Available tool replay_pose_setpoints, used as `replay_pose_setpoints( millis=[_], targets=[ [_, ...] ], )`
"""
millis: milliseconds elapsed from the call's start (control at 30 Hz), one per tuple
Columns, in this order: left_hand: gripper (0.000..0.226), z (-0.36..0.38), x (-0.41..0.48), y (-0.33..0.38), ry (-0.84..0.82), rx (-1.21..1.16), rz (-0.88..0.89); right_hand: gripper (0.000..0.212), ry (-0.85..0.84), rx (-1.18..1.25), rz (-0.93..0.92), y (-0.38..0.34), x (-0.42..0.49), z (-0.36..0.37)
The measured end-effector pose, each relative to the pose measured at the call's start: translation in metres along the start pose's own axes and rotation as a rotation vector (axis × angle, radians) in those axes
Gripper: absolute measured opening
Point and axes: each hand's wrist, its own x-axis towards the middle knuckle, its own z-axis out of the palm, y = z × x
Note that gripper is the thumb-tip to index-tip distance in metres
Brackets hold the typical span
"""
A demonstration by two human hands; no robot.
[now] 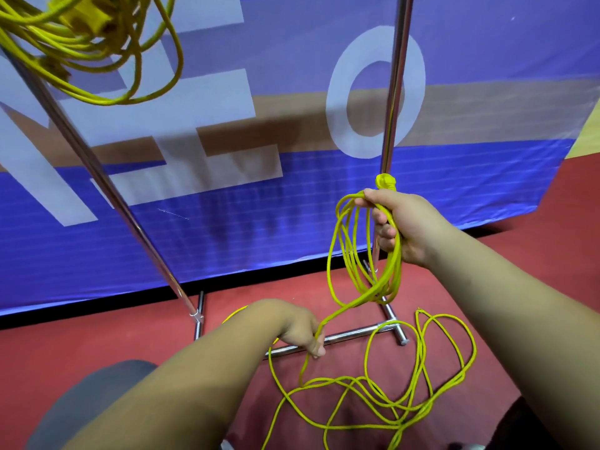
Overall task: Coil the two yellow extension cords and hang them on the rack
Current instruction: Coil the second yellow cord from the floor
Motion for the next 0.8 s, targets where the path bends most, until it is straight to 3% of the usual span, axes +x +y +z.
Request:
replay_pose_setpoints(
  millis=[167, 300, 500, 600, 800],
  targets=[
    [0.028, 0.018, 0.015, -0.019, -0.135, 0.031, -0.015, 0.021, -0.072, 0.026, 0.001, -0.006, 0.002, -0.003],
    [0.028, 0.022, 0.016, -0.025, -0.076, -0.006, -0.028, 0.019, -0.097, -0.039, 0.033, -0.008, 0.001, -0.006],
    [0.019, -0.008, 0.000, -0.038, 0.284, -0.146, -0.130, 0.016, -0.136, -0.135, 0.017, -0.006, 0.001, -0.011],
    [0.024, -0.031, -0.016, -0.031, 0.480, -0.387, -0.190, 0.021, -0.091, -0.198, -0.013, -0.004, 0.001, -0.013],
    [0.027, -0.071, -0.048, -0.019, 0.770, -0.586, -0.103, 0.035, -0.024, -0.311, -0.065, 0.004, -0.001, -0.011]
  ],
)
